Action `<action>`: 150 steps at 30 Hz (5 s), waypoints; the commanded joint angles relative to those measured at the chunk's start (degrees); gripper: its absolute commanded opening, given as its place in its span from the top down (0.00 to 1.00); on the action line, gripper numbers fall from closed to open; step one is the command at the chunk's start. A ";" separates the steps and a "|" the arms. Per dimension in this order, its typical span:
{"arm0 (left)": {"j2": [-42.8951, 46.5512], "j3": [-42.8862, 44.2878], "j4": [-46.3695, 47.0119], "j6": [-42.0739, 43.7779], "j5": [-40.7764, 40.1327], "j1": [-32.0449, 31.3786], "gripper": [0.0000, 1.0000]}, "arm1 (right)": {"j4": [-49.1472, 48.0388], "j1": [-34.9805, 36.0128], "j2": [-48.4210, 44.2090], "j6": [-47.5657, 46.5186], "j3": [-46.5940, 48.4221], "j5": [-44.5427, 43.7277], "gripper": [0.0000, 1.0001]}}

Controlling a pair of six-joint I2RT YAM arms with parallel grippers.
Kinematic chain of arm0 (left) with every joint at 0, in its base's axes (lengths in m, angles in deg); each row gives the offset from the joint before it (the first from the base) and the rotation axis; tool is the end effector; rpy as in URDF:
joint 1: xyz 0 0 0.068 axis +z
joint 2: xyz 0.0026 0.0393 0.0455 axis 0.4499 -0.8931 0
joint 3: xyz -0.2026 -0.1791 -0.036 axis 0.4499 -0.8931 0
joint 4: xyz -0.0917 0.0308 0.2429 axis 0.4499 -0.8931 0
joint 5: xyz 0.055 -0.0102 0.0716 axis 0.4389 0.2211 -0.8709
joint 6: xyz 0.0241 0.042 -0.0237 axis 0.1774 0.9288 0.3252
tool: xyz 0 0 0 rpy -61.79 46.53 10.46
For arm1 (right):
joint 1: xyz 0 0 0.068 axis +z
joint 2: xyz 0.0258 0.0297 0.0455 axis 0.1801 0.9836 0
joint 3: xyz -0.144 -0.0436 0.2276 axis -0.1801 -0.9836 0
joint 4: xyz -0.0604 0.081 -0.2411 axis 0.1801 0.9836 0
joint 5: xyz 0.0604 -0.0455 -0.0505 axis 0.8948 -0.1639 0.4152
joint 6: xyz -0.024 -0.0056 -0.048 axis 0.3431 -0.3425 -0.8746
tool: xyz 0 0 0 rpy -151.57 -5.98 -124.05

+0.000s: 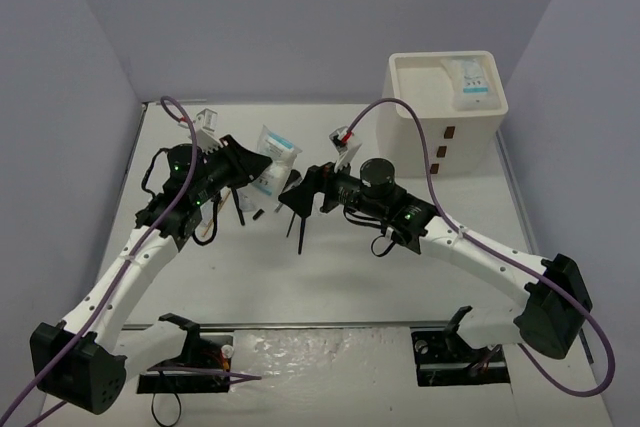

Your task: Organize the makeup

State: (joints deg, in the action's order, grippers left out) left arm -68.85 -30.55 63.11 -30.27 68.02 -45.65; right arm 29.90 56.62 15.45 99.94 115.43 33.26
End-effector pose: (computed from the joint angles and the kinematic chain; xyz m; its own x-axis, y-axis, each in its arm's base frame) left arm 0.2323 -0.0921 0.3590 -0.5305 -0.5497 -0.6453 0.3372 0.5615 -0.7556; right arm 0.2066 0.2310 0.3462 -0.3794 0.2648 -0.8865 -0.8120 0.3641 0.4562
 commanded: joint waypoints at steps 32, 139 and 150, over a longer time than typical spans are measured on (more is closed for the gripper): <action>3.17 -0.90 6.05 -1.34 -6.42 -3.42 0.43 | 1.14 1.36 2.78 -9.17 10.56 -8.23 1.00; 9.25 5.13 -29.40 31.13 -14.46 8.79 0.06 | 30.05 -45.19 35.29 -36.85 60.33 -14.40 0.60; 9.32 5.13 -29.40 31.05 -14.17 9.15 0.06 | 28.08 -44.31 27.37 -37.74 57.17 -13.59 0.49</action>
State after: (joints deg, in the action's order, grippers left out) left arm -59.81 -26.66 30.40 1.31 53.27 -37.15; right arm 63.06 12.47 51.22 63.28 173.72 18.83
